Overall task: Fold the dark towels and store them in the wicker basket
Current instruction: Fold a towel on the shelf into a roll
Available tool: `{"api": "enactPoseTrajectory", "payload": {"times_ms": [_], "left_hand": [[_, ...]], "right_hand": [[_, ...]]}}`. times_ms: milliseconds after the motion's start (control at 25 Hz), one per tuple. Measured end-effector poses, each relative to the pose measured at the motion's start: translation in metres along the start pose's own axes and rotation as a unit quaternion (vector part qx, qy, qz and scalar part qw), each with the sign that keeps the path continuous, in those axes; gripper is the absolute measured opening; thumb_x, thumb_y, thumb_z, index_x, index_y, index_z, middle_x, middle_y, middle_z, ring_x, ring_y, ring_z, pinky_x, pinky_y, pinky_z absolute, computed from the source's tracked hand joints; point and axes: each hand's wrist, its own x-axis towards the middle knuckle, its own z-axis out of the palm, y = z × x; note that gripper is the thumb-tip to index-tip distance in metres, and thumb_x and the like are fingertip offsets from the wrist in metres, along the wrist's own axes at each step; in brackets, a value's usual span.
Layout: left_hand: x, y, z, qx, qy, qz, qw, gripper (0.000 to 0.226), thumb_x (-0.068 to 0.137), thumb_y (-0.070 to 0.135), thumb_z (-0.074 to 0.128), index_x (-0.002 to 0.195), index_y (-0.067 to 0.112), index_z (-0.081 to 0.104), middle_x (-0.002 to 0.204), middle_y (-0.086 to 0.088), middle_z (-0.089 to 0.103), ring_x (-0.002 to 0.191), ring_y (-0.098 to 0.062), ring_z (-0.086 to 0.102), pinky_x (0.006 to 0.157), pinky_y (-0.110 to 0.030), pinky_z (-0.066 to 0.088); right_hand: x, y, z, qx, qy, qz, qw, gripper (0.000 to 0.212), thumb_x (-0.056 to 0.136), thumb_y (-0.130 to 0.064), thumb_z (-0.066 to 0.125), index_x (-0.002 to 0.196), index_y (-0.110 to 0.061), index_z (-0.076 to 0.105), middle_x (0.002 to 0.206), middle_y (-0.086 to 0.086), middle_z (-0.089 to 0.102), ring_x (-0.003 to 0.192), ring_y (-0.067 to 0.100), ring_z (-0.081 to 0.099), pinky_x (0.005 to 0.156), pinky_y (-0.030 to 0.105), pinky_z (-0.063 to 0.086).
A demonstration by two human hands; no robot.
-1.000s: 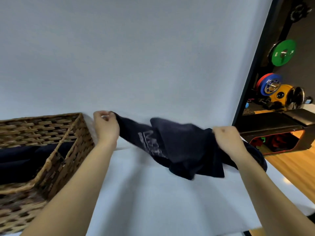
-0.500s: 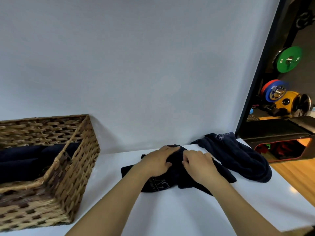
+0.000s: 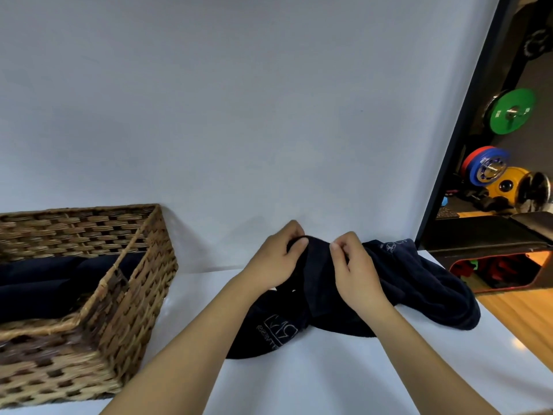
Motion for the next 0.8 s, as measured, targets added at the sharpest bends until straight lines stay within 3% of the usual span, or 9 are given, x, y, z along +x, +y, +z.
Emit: {"api": "enactPoseTrajectory", "payload": {"times_ms": [80, 200, 280, 360, 440, 600, 800], "left_hand": [[0.004, 0.015, -0.006, -0.016, 0.014, 0.023, 1.0, 0.013, 0.105, 0.031, 0.046, 0.093, 0.027, 0.047, 0.077, 0.012, 0.055, 0.069, -0.005, 0.049, 0.066, -0.021, 0.041], [0.008, 0.025, -0.018, -0.069, 0.035, 0.002, 0.997, 0.016, 0.105, 0.03, 0.05, 0.091, 0.022, 0.051, 0.077, 0.008, 0.058, 0.067, -0.007, 0.05, 0.064, -0.019, 0.041], [0.009, 0.026, -0.034, -0.115, -0.007, -0.049, 0.992, 0.02, 0.104, 0.032, 0.052, 0.09, 0.018, 0.055, 0.079, 0.0, 0.065, 0.066, -0.013, 0.054, 0.064, -0.026, 0.043], [0.008, 0.022, -0.048, -0.087, -0.055, -0.086, 0.991, 0.021, 0.104, 0.033, 0.053, 0.091, 0.018, 0.059, 0.089, -0.007, 0.072, 0.07, -0.015, 0.06, 0.07, -0.028, 0.047], [0.007, 0.016, -0.053, -0.052, -0.025, -0.073, 0.996, 0.018, 0.103, 0.03, 0.054, 0.089, 0.021, 0.06, 0.091, -0.009, 0.072, 0.072, -0.014, 0.059, 0.073, -0.028, 0.046], [0.014, 0.017, -0.051, -0.065, 0.094, -0.039, 0.993, 0.017, 0.102, 0.024, 0.055, 0.086, 0.02, 0.059, 0.077, 0.011, 0.063, 0.07, -0.003, 0.053, 0.07, -0.017, 0.041], [0.013, 0.021, -0.056, -0.099, 0.066, -0.048, 0.992, 0.018, 0.101, 0.024, 0.057, 0.085, 0.019, 0.062, 0.076, 0.014, 0.061, 0.069, -0.009, 0.051, 0.069, -0.021, 0.043]], "right_hand": [[-0.001, -0.004, -0.002, 0.004, -0.031, -0.007, 0.999, 0.02, 0.097, -0.04, 0.06, 0.103, -0.025, 0.047, 0.085, -0.014, 0.06, 0.077, 0.002, 0.057, 0.068, 0.028, 0.047], [-0.003, 0.008, -0.002, -0.106, -0.088, -0.001, 0.991, 0.035, 0.09, -0.053, 0.064, 0.114, -0.033, 0.048, 0.097, -0.02, 0.059, 0.09, 0.003, 0.058, 0.076, 0.03, 0.051], [-0.001, 0.023, -0.007, -0.143, -0.061, 0.013, 0.988, 0.023, 0.094, -0.05, 0.059, 0.098, -0.028, 0.053, 0.086, -0.013, 0.061, 0.081, 0.011, 0.059, 0.072, 0.037, 0.052], [0.002, 0.038, -0.014, -0.126, -0.051, 0.054, 0.989, 0.028, 0.097, -0.046, 0.057, 0.085, -0.022, 0.054, 0.073, -0.004, 0.061, 0.066, 0.016, 0.056, 0.066, 0.042, 0.052], [0.003, 0.043, -0.019, -0.09, -0.044, 0.065, 0.993, 0.027, 0.099, -0.042, 0.056, 0.081, -0.022, 0.054, 0.068, -0.003, 0.06, 0.059, 0.013, 0.053, 0.061, 0.036, 0.048], [0.014, 0.023, -0.022, 0.016, 0.024, 0.018, 0.999, 0.017, 0.103, -0.027, 0.054, 0.087, -0.024, 0.059, 0.077, -0.009, 0.064, 0.076, 0.006, 0.06, 0.069, 0.017, 0.044], [0.022, 0.009, -0.031, 0.0, 0.034, -0.021, 0.999, 0.023, 0.106, -0.029, 0.046, 0.09, -0.025, 0.062, 0.078, -0.008, 0.064, 0.077, 0.012, 0.06, 0.07, 0.024, 0.046]]}}
